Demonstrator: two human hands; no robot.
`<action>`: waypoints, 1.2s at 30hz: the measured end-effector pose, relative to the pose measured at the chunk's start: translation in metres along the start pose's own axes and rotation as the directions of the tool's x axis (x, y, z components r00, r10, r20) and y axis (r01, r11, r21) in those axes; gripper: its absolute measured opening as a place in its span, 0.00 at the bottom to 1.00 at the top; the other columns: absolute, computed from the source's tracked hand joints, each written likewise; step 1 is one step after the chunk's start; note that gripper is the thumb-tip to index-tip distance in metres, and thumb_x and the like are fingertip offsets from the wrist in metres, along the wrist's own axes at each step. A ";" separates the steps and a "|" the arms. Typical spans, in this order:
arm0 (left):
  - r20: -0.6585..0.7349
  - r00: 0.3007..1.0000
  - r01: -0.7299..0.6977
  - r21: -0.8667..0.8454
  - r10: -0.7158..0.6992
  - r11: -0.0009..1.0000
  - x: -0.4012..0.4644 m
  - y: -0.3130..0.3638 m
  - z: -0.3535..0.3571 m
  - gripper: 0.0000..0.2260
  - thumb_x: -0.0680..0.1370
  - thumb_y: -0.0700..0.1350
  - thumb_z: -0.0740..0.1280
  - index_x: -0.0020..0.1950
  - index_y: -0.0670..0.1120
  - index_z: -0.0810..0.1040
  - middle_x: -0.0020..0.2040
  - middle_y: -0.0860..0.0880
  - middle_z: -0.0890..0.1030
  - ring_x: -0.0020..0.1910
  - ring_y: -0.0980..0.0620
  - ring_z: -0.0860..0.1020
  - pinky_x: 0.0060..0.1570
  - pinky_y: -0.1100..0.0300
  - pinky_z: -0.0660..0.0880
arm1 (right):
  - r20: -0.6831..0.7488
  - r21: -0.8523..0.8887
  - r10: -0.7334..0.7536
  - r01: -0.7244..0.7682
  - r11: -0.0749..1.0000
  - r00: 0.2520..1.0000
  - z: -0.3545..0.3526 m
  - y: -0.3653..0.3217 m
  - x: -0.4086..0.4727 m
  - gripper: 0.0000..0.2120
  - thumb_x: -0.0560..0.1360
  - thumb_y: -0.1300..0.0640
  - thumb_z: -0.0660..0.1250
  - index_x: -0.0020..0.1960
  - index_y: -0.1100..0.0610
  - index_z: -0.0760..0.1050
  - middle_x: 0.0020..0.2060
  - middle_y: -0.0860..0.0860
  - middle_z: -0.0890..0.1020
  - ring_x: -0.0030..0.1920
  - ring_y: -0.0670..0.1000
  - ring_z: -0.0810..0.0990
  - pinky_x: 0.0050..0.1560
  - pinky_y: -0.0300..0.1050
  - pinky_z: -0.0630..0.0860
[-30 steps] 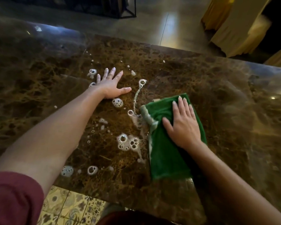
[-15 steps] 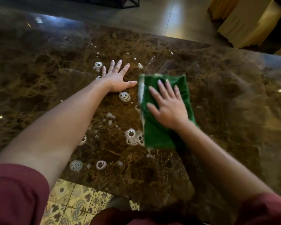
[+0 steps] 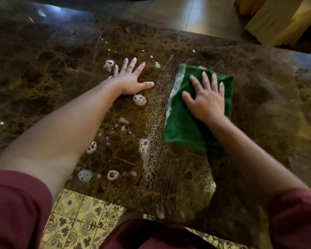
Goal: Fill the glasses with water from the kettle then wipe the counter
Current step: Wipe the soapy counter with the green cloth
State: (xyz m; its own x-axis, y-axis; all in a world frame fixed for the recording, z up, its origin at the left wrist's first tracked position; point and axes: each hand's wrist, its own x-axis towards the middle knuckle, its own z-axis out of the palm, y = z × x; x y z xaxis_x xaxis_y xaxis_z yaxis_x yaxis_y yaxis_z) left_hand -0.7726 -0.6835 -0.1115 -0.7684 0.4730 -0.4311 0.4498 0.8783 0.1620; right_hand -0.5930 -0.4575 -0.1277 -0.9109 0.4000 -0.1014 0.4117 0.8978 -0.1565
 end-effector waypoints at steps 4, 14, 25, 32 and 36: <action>0.005 1.000 0.004 0.011 -0.004 1.000 -0.001 0.001 -0.001 0.43 0.75 0.76 0.54 0.83 0.59 0.39 0.83 0.52 0.34 0.80 0.47 0.31 0.78 0.40 0.34 | -0.023 0.061 0.038 -0.036 0.997 0.999 -0.009 -0.004 0.036 0.36 0.78 0.30 0.50 0.83 0.42 0.55 0.85 0.53 0.53 0.84 0.59 0.46 0.81 0.65 0.43; 0.000 1.000 0.002 0.025 -0.002 1.000 -0.003 0.003 -0.002 0.41 0.78 0.73 0.54 0.83 0.58 0.39 0.83 0.51 0.34 0.80 0.47 0.31 0.78 0.40 0.34 | 0.032 0.037 -0.300 0.299 0.953 0.953 0.025 -0.051 -0.183 0.32 0.80 0.32 0.53 0.82 0.41 0.60 0.84 0.50 0.56 0.84 0.58 0.47 0.80 0.67 0.47; 0.006 1.000 0.002 -0.026 -0.002 1.000 0.004 -0.006 0.006 0.45 0.71 0.80 0.50 0.81 0.63 0.37 0.82 0.53 0.31 0.80 0.44 0.30 0.77 0.32 0.39 | -0.003 0.035 0.203 -0.203 0.979 0.979 -0.007 0.021 0.004 0.38 0.77 0.28 0.50 0.83 0.42 0.55 0.85 0.55 0.52 0.84 0.59 0.47 0.81 0.66 0.42; -0.011 0.999 -0.040 -0.004 0.040 0.999 -0.003 0.003 -0.002 0.41 0.79 0.72 0.53 0.83 0.56 0.38 0.82 0.48 0.33 0.80 0.45 0.30 0.77 0.38 0.33 | 0.018 0.020 0.172 -0.173 0.985 0.985 -0.001 -0.058 0.023 0.37 0.78 0.30 0.46 0.84 0.44 0.52 0.85 0.55 0.50 0.84 0.60 0.45 0.80 0.67 0.40; 0.005 0.999 -0.049 -0.008 0.049 0.999 -0.004 0.002 -0.004 0.41 0.79 0.72 0.53 0.83 0.55 0.38 0.83 0.48 0.33 0.80 0.44 0.31 0.77 0.37 0.34 | 0.004 0.037 0.113 -0.114 0.993 0.994 0.013 -0.096 -0.069 0.36 0.79 0.31 0.45 0.84 0.42 0.51 0.85 0.52 0.50 0.84 0.57 0.44 0.81 0.63 0.39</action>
State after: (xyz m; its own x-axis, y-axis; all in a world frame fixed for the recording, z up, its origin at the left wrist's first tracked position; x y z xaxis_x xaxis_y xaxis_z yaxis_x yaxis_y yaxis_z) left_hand -0.7705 -0.6833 -0.1059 -0.7431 0.5149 -0.4275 0.4832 0.8548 0.1896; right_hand -0.5694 -0.5740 -0.1182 -0.8582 0.4985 -0.1229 0.5132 0.8391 -0.1802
